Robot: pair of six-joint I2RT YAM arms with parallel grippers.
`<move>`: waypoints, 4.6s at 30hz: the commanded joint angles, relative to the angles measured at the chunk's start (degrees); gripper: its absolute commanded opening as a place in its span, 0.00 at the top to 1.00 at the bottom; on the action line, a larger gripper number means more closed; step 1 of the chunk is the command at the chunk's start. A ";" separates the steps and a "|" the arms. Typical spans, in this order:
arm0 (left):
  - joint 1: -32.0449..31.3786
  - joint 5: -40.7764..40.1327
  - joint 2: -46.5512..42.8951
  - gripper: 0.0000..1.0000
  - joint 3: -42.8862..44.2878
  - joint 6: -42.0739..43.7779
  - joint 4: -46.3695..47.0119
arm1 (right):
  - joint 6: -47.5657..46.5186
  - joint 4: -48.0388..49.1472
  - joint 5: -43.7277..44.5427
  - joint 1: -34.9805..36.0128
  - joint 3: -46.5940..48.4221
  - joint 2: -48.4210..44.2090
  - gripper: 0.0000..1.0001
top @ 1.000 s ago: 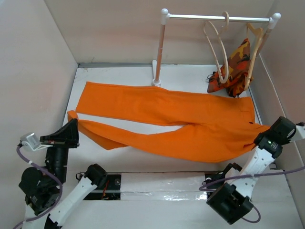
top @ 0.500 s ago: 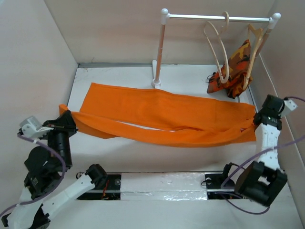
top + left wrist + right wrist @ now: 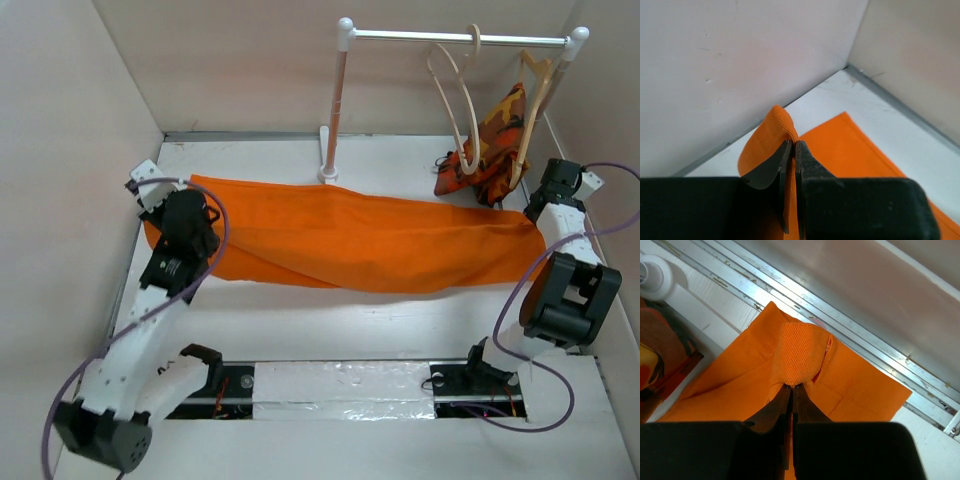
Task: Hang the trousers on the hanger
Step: Fold the trousers at the center of the board.
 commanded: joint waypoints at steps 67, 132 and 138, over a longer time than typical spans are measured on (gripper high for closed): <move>27.99 17.53 66.03 1.00 43.50 -6.83 -11.35 | -1.42 13.23 -6.74 -1.47 18.48 24.20 1.00; 33.44 52.08 60.00 0.89 11.25 -26.61 -2.12 | 2.54 55.15 -33.46 42.81 -34.51 -14.03 0.92; 33.44 52.18 60.44 1.00 12.48 -22.13 -4.14 | 2.27 55.94 -31.09 51.53 -37.40 -14.64 0.92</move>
